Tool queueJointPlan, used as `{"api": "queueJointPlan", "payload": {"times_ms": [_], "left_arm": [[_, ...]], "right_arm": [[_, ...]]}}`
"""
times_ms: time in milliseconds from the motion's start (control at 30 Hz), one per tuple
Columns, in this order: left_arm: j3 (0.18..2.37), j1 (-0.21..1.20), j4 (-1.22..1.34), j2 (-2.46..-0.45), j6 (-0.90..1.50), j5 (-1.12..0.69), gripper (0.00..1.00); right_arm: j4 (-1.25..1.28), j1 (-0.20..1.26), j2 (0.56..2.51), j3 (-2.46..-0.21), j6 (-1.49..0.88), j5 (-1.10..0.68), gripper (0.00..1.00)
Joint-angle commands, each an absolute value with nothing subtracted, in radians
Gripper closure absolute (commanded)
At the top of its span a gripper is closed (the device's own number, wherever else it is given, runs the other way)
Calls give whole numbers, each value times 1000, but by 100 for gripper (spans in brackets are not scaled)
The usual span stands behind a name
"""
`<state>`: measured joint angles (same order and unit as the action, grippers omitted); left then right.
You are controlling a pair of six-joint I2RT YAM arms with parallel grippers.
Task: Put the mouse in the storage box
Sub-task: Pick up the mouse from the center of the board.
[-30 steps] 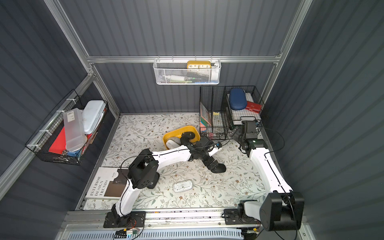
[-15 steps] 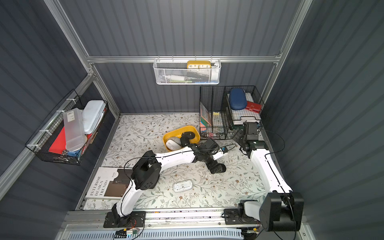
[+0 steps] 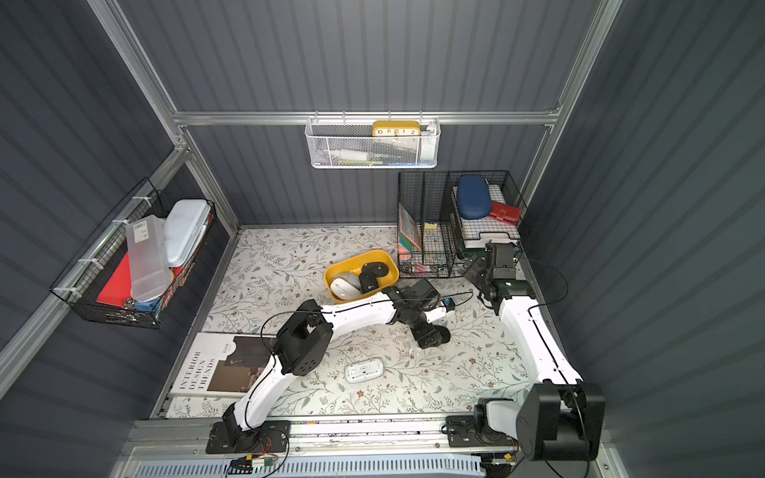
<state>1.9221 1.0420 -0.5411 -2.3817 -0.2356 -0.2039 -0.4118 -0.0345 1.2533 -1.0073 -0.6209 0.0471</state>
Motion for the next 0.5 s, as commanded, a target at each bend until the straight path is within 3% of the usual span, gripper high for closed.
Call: {"api": "queueJointPlan", "payload": {"times_ms": [0, 300, 467], "left_arm": [[1958, 1052, -604, -2424, -258, -199, 17], [1956, 1057, -603, -2424, -255, -178, 41], [1884, 1054, -554, -2362, -212, -152, 50]], "right_arm": [[-407, -41, 1246, -992, -628, 43, 14], [-413, -55, 1232, -986, -627, 37, 14], [-411, -58, 1226, -979, -630, 31, 14]]}}
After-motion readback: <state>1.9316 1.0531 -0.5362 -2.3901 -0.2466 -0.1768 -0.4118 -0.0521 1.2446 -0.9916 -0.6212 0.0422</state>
